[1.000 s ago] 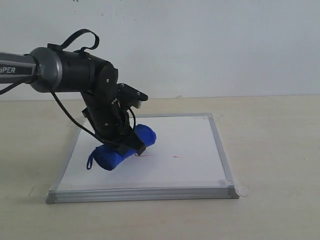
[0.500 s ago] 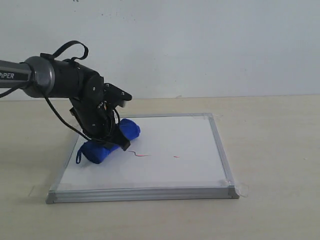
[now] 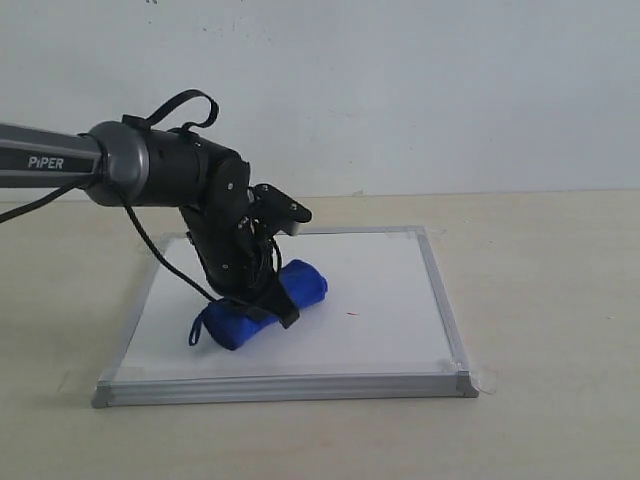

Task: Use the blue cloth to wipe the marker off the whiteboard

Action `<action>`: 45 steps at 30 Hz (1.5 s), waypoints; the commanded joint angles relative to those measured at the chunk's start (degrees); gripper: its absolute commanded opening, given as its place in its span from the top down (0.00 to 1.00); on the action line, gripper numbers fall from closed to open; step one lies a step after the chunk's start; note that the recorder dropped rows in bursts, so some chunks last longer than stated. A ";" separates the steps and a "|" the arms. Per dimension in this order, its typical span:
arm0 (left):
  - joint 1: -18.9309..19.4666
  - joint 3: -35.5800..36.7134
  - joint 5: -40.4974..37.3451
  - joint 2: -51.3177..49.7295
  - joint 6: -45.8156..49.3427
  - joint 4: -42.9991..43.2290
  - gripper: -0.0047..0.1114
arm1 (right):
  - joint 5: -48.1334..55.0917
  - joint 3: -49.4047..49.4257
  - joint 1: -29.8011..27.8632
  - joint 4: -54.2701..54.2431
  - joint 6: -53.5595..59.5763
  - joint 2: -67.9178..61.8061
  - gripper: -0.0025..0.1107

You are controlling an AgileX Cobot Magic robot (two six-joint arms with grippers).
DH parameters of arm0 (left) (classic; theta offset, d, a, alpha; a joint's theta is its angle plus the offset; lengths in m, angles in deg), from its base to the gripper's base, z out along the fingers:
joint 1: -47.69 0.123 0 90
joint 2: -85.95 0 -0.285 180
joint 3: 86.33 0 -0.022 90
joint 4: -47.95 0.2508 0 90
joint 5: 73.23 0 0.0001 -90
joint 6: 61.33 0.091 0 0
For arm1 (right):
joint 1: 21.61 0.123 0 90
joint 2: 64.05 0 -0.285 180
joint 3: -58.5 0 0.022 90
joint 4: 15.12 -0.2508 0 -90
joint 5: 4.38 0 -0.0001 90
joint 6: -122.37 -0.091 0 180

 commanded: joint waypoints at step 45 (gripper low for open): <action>2.13 -1.55 3.94 3.50 -1.36 1.41 0.93 | -0.50 -0.01 -0.10 -0.02 0.02 0.23 0.98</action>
